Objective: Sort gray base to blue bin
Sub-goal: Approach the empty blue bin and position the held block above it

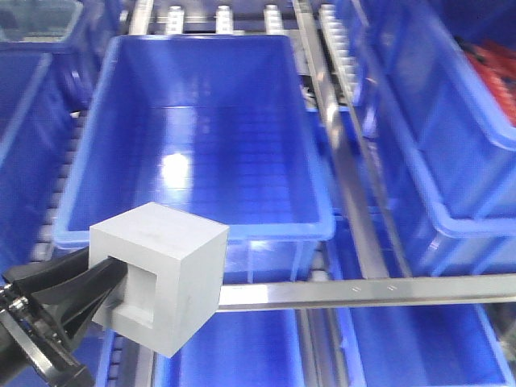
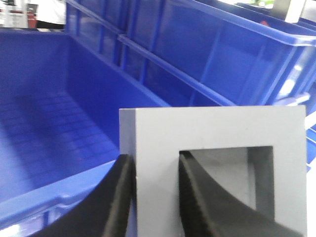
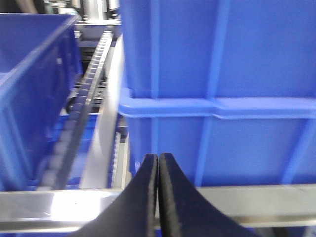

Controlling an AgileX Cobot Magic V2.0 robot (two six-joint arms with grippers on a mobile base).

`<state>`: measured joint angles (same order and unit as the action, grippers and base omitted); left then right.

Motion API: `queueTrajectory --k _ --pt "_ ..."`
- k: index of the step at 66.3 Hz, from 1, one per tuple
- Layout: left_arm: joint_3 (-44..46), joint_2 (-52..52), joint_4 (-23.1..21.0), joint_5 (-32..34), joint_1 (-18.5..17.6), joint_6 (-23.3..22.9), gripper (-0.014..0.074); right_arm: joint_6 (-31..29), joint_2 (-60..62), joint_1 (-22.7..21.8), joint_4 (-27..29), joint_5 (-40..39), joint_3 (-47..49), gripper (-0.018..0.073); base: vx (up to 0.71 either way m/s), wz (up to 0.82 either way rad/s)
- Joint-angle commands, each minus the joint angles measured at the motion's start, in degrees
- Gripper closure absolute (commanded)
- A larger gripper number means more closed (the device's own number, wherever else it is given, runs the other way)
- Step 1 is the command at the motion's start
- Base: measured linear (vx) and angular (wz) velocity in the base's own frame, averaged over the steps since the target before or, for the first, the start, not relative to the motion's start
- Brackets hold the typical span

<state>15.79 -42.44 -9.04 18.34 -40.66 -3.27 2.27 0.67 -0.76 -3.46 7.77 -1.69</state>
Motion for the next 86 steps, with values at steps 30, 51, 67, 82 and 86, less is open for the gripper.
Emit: queueTrajectory --k 30,51,67,82,86 --pt "1.9 0.5 -0.2 6.4 -0.2 -0.2 0.0602 -0.4 0.7 -0.2 -0.3 -4.5 -0.9 0.0568 0.04 0.13" --pt "1.9 0.5 -0.2 6.4 -0.2 -0.2 0.0602 -0.4 0.7 -0.2 -0.3 -4.5 -0.9 0.0568 0.02 0.05" --pt "1.9 0.5 -0.2 6.4 -0.2 -0.2 0.0602 -0.4 0.7 -0.2 -0.3 -4.5 -0.9 0.0568 0.04 0.03" --pt "1.9 0.5 -0.2 6.4 -0.2 -0.2 0.0602 -0.4 0.7 -0.2 -0.3 -4.5 -0.9 0.0568 0.06 0.01" --pt "1.9 0.5 -0.2 6.4 -0.2 -0.2 0.0602 -0.4 0.7 -0.2 -0.3 -4.5 -0.9 0.0568 0.08 0.02"
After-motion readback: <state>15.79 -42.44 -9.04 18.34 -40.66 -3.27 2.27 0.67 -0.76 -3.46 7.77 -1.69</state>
